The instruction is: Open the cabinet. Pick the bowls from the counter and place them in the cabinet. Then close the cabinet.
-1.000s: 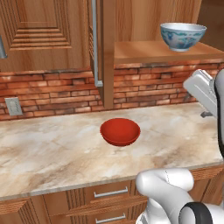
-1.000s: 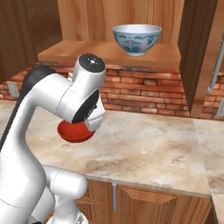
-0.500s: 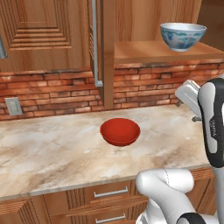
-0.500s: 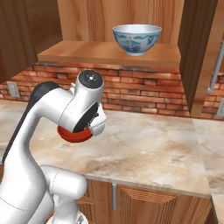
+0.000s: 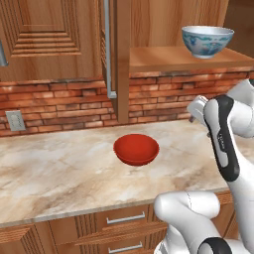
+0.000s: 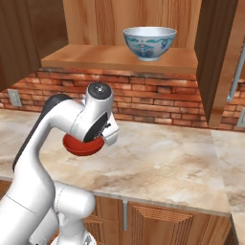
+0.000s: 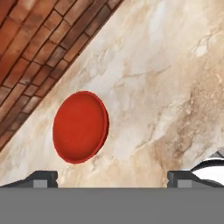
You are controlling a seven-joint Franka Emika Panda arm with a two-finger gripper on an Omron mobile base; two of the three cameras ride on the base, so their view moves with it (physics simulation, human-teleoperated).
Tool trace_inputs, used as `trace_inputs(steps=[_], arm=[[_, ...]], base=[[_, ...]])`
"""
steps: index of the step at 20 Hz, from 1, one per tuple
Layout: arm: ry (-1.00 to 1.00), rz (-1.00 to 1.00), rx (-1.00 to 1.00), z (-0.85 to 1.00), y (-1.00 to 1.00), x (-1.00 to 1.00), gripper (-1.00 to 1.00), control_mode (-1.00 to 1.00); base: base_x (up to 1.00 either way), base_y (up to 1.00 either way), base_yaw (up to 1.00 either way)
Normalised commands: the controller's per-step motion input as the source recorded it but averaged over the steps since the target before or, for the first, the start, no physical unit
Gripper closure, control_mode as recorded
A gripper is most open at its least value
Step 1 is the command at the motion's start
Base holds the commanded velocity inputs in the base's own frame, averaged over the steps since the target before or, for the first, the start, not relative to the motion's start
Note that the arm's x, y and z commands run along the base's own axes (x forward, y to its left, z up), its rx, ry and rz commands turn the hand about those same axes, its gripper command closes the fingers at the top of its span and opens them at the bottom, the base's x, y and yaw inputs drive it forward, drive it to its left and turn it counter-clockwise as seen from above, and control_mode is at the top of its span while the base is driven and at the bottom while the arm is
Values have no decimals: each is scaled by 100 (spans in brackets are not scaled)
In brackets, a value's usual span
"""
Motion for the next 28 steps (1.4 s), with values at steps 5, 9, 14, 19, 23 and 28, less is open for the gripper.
trace_inputs(steps=[5, 9, 14, 19, 23, 28], arm=[[0, 1, -4, -33, 0, 50, -100, -100], [0, 5, -1, -32, 0, 43, -100, -100], [0, 6, 0, -37, 1, 33, -100, -100], [0, 5, 0, -44, 12, 26, -100, -100], [3, 4, 0, -40, 20, 21, -100, -100], [2, 3, 0, -35, 22, 13, -100, -100]], base=[[0, 0, 0], [0, 0, 0], [0, 0, 0], [0, 0, 0], [0, 0, 0], [0, 0, 0]])
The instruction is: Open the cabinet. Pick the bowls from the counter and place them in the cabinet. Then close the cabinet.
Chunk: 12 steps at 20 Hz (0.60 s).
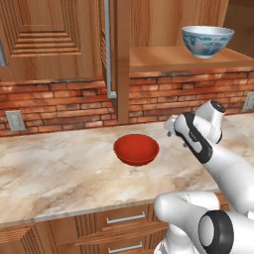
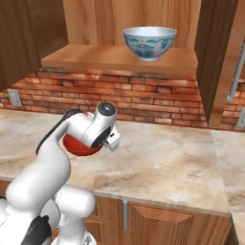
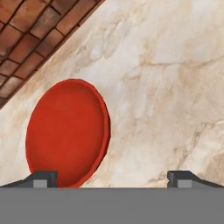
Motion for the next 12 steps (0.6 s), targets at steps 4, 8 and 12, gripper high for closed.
trace_inputs(steps=[4, 8, 12], arm=[[1, 2, 0, -19, 16, 16, -100, -100], [0, 3, 0, -30, 19, 19, -100, -100], [0, 2, 0, -29, 16, 12, -100, -100]], base=[[0, 0, 0], [0, 0, 0], [0, 0, 0]])
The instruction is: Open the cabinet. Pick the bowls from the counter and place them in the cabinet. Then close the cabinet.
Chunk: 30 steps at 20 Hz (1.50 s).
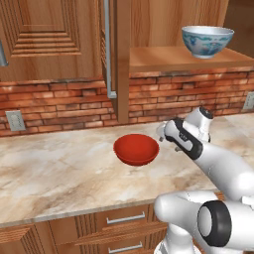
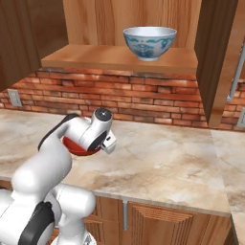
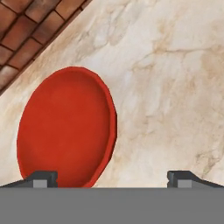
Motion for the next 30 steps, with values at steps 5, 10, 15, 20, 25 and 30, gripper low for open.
trace_inputs(steps=[5, 10, 15, 20, 25, 30], arm=[[0, 1, 0, -27, 15, 10, -100, -100], [0, 0, 0, -23, 13, 18, -100, -100], [0, 0, 0, -23, 2, 29, -100, -100], [0, 0, 0, -27, 0, 29, -100, -100], [0, 0, 0, -29, 0, 27, -100, -100], [0, 0, 0, -29, 4, 18, -100, -100]], base=[[0, 0, 0], [0, 0, 0], [0, 0, 0], [0, 0, 0], [0, 0, 0], [0, 0, 0]])
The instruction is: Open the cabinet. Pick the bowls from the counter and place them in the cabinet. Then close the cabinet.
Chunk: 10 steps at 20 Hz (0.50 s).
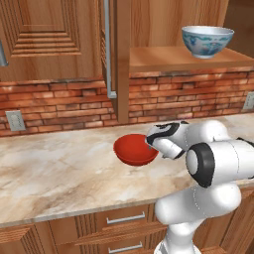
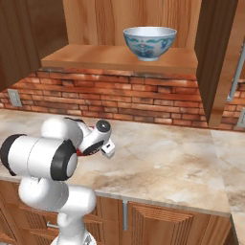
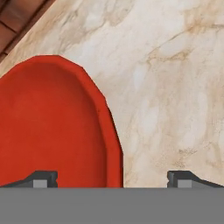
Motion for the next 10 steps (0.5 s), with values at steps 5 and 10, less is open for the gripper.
trace_inputs(steps=[5, 10], arm=[[0, 0, 0, -31, 9, 6, -100, -100], [0, 0, 0, -30, 20, 2, 100, -100]], base=[[0, 0, 0], [0, 0, 0]])
